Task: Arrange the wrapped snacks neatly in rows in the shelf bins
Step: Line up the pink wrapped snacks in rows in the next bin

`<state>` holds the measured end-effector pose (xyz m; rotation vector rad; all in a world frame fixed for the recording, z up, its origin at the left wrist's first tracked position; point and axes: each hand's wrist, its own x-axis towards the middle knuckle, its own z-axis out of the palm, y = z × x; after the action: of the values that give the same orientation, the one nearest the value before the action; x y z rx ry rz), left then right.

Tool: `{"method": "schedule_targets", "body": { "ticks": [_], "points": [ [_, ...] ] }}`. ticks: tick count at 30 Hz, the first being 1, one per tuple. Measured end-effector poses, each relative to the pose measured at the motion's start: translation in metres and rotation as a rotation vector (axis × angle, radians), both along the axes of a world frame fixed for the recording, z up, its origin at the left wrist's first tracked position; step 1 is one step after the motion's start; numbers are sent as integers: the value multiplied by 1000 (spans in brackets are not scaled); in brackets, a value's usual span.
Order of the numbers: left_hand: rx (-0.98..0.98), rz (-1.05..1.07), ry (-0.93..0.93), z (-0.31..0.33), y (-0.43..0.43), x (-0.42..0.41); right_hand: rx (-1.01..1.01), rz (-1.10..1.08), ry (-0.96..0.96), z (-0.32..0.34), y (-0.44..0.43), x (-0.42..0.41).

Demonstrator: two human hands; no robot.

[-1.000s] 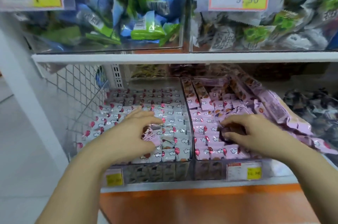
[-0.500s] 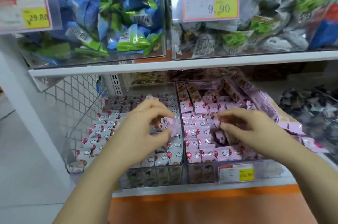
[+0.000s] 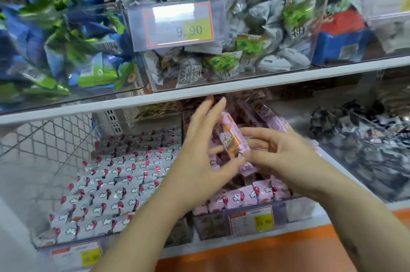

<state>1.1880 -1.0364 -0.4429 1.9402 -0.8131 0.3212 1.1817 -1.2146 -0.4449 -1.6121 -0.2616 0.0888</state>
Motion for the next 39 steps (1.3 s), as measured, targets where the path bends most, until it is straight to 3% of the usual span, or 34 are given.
{"method": "schedule_targets", "body": {
  "ticks": [2,12,18,25,34,39],
  "points": [
    [-66,93,7,-1,1,6,-54,-8,-27,0,0,1],
    [126,221,174,-2,12,25,-356,4,-98,-18,7,1],
    [651,222,16,-4,2,30,-342,-176,-257,-7,-6,-1],
    [936,89,105,-16,-8,37,-416,-147,-244,-12,-12,-10],
    [1040,-9,201,-5,-9,42,-480,-131,-206,-10,-15,-17],
    [902,-13,239,-1,-1,35,-511,-228,-342,6,-22,-26]
  ]
}}
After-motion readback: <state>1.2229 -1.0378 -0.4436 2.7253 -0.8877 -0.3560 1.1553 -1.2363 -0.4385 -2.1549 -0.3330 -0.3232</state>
